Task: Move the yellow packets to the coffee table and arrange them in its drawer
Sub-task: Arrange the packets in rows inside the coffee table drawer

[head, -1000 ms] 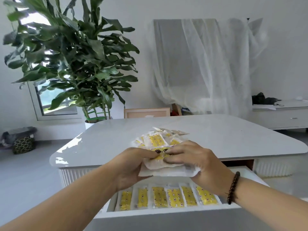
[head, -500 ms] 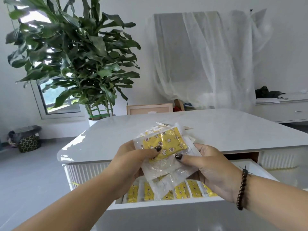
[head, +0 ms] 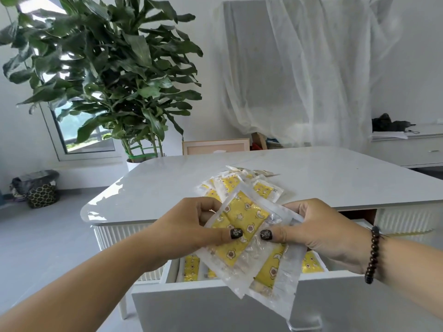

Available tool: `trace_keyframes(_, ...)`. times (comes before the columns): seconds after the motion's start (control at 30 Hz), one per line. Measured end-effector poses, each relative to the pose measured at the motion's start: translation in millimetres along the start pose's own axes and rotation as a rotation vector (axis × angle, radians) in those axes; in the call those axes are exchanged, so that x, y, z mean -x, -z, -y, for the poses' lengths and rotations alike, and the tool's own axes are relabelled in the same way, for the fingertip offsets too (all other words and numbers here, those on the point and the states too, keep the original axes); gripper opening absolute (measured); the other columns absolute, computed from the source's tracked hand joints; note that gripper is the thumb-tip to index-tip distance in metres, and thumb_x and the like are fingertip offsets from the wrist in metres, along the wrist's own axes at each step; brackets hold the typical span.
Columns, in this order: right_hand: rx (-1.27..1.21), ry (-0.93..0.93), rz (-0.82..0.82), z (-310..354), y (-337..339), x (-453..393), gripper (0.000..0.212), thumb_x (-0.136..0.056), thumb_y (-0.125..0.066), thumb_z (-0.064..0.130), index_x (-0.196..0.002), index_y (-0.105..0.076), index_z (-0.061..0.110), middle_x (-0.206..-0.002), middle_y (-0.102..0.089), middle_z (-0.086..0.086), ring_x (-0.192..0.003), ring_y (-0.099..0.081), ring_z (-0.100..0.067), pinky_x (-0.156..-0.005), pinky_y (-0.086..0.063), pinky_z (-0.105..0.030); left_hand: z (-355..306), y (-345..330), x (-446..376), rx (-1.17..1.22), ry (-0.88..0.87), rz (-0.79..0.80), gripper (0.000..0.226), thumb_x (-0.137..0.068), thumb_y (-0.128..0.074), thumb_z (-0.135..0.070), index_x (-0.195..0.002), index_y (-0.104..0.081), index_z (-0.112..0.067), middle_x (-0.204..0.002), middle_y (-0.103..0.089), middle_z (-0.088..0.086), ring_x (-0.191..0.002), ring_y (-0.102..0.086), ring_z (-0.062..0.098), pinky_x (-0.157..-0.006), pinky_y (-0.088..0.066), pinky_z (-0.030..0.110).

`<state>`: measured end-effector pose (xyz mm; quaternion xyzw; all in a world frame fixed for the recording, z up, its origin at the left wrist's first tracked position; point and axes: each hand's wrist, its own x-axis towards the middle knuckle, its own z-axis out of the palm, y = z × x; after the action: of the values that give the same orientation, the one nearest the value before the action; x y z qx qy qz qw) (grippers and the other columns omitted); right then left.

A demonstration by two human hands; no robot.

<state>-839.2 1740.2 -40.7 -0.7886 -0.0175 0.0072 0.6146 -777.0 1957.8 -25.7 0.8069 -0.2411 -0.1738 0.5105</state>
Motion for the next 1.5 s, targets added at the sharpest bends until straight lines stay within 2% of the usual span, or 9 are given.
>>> trace_keyframes(0.2, -0.109, -0.011, -0.138, -7, 6, -5, 0.04, -0.06, -0.08, 0.024, -0.095, -0.072, 0.007, -0.085, -0.076, -0.011, -0.072, -0.073, -0.022, -0.058, -0.057, -0.027, 10, 2, -9, 0.1, 0.045, -0.145, 0.026, -0.086, -0.067, -0.002, -0.11, -0.061, -0.009, -0.097, -0.076, 0.009, -0.086, -0.074, 0.027, -0.081, -0.059, 0.04)
trace_keyframes(0.4, -0.25, 0.003, -0.251, -7, 25, -8, 0.041, -0.062, -0.076, 0.021, -0.099, -0.071, 0.005, -0.089, -0.075, -0.012, -0.073, -0.072, -0.02, -0.06, -0.057, -0.028, 21, 9, -20, 0.182, 0.084, -0.385, 0.026, -0.088, -0.064, 0.0, -0.111, -0.058, -0.011, -0.095, -0.075, 0.01, -0.084, -0.074, 0.028, -0.083, -0.058, 0.044)
trace_keyframes(0.5, -0.262, 0.021, -0.162, -3, 23, -3, 0.035, -0.065, -0.075, 0.018, -0.098, -0.071, 0.008, -0.091, -0.076, -0.009, -0.074, -0.073, -0.018, -0.057, -0.056, -0.024, 23, 2, -19, 0.134, 0.097, -0.326, 0.027, -0.089, -0.063, -0.001, -0.111, -0.058, -0.015, -0.099, -0.074, 0.01, -0.085, -0.073, 0.029, -0.086, -0.057, 0.048)
trace_keyframes(0.6, -0.144, 0.03, -0.114, -4, 11, -4, 0.047, -0.056, -0.079, 0.027, -0.099, -0.072, 0.01, -0.092, -0.076, -0.008, -0.084, -0.073, -0.022, -0.078, -0.058, -0.036, 21, -8, -16, 0.127, 0.057, -0.199, 0.024, -0.092, -0.058, 0.0, -0.112, -0.058, -0.015, -0.099, -0.075, 0.009, -0.088, -0.073, 0.031, -0.088, -0.056, 0.05)
trace_keyframes(0.73, 0.008, 0.062, -0.202, -11, -4, -10, 0.053, -0.048, -0.084, 0.042, -0.089, -0.074, 0.011, -0.089, -0.076, -0.006, -0.087, -0.072, -0.026, -0.088, -0.055, -0.046, 12, -23, -9, 0.19, -0.021, -0.028, 0.022, -0.095, -0.055, -0.016, -0.116, -0.056, -0.013, -0.102, -0.075, 0.009, -0.093, -0.072, 0.03, -0.087, -0.057, 0.048)
trace_keyframes(0.87, 0.145, 0.125, -0.314, -12, -9, -15, 0.041, -0.057, -0.086, 0.04, -0.083, -0.071, 0.012, -0.087, -0.074, -0.004, -0.085, -0.071, -0.027, -0.081, -0.057, -0.047, 10, -28, -10, 0.145, -0.041, 0.024, 0.049, -0.072, -0.07, -0.027, -0.117, -0.053, -0.019, -0.103, -0.076, 0.001, -0.092, -0.073, 0.024, -0.084, -0.059, 0.044)
trace_keyframes(1.1, 0.352, 0.194, -0.421, -14, -18, -26, 0.045, -0.06, -0.086, 0.041, -0.092, -0.057, 0.027, -0.097, -0.058, 0.011, -0.083, -0.059, -0.006, -0.07, -0.05, -0.023, 19, -26, -19, 0.047, -0.019, 0.032, 0.04, -0.087, -0.066, -0.006, -0.12, -0.049, -0.021, -0.112, -0.072, 0.001, -0.096, -0.072, 0.021, -0.086, -0.058, 0.045)
trace_keyframes(1.3, 0.197, 0.126, -0.306, -17, -30, -53, 0.038, -0.067, -0.081, 0.04, -0.093, -0.062, 0.019, -0.092, -0.063, 0.005, -0.081, -0.06, -0.011, -0.071, -0.052, -0.025, 29, -20, -22, -0.069, 0.038, -0.118, 0.037, -0.086, -0.071, -0.015, -0.115, -0.051, -0.026, -0.103, -0.073, -0.001, -0.085, -0.074, 0.017, -0.081, -0.06, 0.042)
trace_keyframes(1.5, 0.061, 0.1, -0.538, -15, 15, -157, 0.013, -0.077, -0.072, 0.023, -0.074, -0.062, 0.015, -0.074, -0.066, -0.001, -0.067, -0.059, -0.018, -0.063, -0.046, -0.028, 29, -7, -29, 0.075, 0.11, -0.377, 0.033, -0.084, -0.072, -0.01, -0.11, -0.055, -0.021, -0.095, -0.074, 0.0, -0.079, -0.074, 0.018, -0.076, -0.06, 0.038)
